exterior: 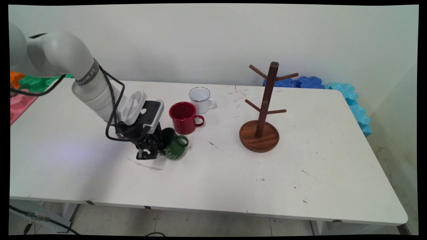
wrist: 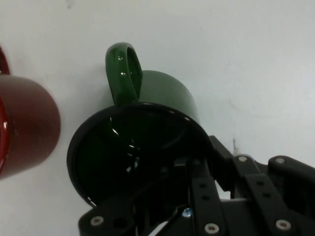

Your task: Place the picked object on the table

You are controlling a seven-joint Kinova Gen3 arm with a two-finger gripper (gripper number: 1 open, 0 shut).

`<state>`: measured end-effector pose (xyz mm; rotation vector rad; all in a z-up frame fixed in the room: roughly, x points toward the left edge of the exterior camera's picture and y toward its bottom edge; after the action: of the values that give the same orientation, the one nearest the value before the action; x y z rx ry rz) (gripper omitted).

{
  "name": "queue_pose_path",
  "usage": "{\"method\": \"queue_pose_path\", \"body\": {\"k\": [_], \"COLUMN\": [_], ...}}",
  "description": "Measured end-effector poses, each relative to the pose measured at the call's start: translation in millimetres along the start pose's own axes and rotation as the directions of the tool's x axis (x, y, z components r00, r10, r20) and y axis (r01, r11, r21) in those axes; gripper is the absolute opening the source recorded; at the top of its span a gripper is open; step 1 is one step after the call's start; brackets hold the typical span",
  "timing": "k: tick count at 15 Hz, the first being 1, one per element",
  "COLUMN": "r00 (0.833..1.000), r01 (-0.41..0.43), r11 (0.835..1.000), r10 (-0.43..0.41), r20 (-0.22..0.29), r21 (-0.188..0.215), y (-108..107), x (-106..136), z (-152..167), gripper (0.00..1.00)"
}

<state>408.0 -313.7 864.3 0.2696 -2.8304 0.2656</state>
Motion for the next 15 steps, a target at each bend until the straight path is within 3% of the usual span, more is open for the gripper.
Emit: {"method": "queue_pose_path", "body": {"k": [12,13,15], "r00": [0.999,0.999,0.999], "r01": [-0.015,-0.016,-0.018], "r11": [1.000,1.000,1.000], "r10": [0.015,0.016,0.019], "r20": [0.030,0.029,0.027], "r21": [-0.003,-0.004,-0.005], "y": [0.6,0.7,0.5], "x": [-2.8,-2.3,-0.7], "z": [3.2,3.4,4.0], "gripper": [0.00,1.00,1.00]}}
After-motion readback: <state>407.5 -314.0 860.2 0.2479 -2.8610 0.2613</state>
